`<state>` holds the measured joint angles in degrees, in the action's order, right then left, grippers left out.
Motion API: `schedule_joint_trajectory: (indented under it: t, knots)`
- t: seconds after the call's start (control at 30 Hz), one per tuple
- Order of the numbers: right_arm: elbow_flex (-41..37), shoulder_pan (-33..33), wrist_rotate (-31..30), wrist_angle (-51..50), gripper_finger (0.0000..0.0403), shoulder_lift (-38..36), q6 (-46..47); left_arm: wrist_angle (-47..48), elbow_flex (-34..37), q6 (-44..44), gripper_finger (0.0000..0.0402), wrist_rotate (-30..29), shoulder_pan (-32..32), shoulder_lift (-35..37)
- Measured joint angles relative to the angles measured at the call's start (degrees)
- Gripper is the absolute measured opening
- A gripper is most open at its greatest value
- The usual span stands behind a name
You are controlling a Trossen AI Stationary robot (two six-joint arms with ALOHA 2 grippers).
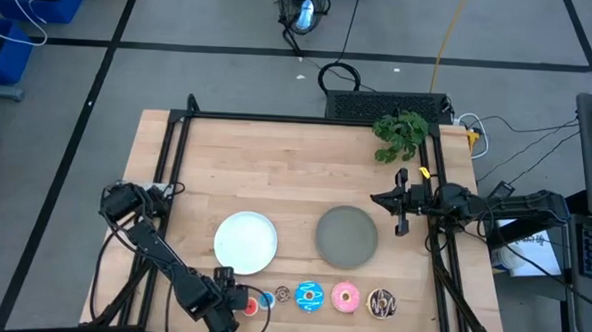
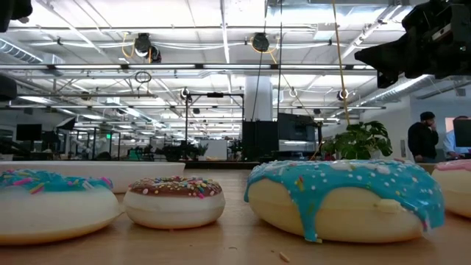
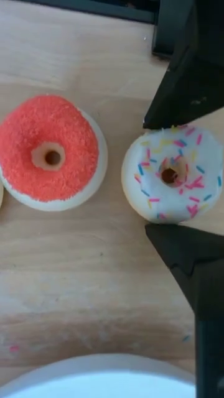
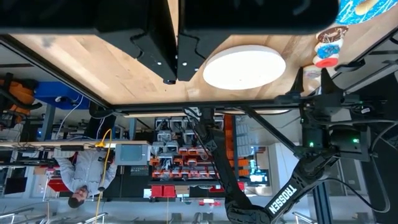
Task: Pick & Place donuts
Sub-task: Put the small white donut on the white plate
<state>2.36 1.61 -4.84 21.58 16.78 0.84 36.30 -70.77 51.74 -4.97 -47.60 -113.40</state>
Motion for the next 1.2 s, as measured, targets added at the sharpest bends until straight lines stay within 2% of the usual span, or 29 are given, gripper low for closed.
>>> schedule_joint_trajectory:
  t: [0.13, 0.27, 0.53, 0.73, 0.97, 1.2]
  knots:
    - [0.01, 0.0, -0.02, 0.0, 0.0, 0.0, 0.0, 2.0, -1.48, -0.4, 0.0214, -0.04, 0.07, -0.07]
    - [0.01, 0.0, -0.02, 0.0, 0.0, 0.0, 0.0, 7.4, -4.89, -0.47, 0.02, 1.97, 0.52, 0.32]
    - [0.0, 0.0, -0.02, 0.0, 0.0, 0.02, 0.0, 17.94, -12.37, -0.34, 0.0223, -0.51, 2.39, 5.51]
    - [0.01, 0.0, 0.06, 0.01, 0.0, 0.02, 0.0, 26.32, -16.58, -0.54, 0.0227, -1.69, 4.26, 12.19]
    - [0.0, 0.0, 0.09, 0.0, 0.0, 0.02, 0.0, 33.58, -17.04, 0.99, 0.0228, -5.4, 8.03, 21.45]
    - [0.01, 0.0, 0.13, -0.43, 0.0, 0.02, 0.0, 37.8, -17.04, 1.85, 0.0228, -7.55, 10.47, 24.23]
